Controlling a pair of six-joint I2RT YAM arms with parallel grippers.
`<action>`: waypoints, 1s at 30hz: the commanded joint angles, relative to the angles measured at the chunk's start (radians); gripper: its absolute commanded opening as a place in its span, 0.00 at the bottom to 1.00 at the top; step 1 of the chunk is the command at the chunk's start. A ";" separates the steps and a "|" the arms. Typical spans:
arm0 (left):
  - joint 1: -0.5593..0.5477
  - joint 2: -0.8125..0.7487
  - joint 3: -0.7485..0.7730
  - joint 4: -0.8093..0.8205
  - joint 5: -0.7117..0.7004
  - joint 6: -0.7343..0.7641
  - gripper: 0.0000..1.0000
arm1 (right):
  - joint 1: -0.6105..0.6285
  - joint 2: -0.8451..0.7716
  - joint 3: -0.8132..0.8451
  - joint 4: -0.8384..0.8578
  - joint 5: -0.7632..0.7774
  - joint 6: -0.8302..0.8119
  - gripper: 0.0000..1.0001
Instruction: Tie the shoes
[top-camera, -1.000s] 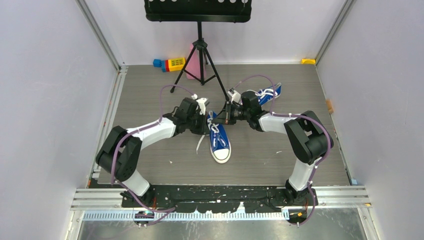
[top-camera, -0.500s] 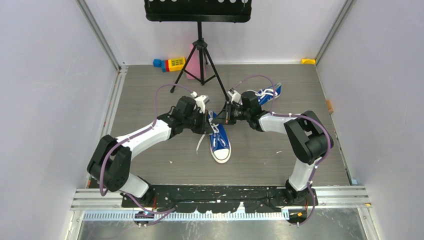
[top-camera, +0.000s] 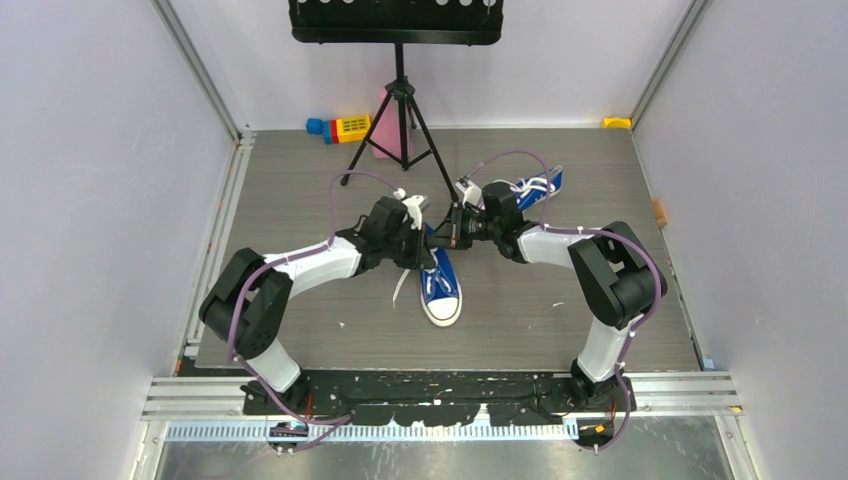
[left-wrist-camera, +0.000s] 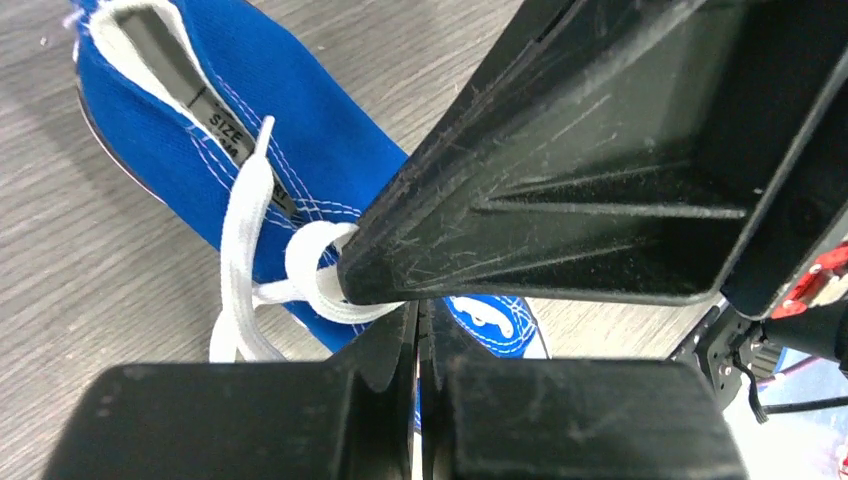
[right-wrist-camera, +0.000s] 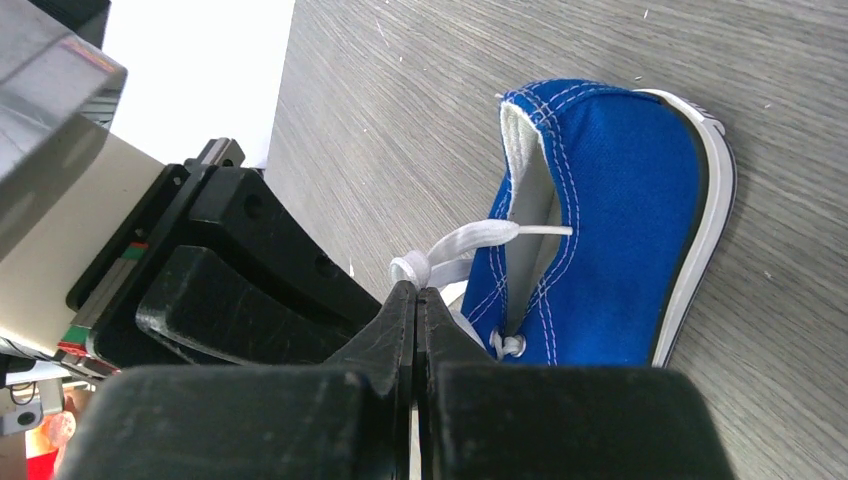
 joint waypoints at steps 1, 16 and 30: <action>-0.001 0.010 0.052 0.062 -0.103 0.006 0.00 | -0.001 -0.032 0.028 0.038 -0.004 0.001 0.00; -0.002 0.028 0.055 0.079 -0.215 -0.009 0.00 | -0.001 -0.042 0.003 0.069 0.011 0.025 0.00; -0.003 0.149 0.095 0.184 -0.097 -0.025 0.00 | -0.001 -0.104 -0.036 0.061 0.082 0.070 0.00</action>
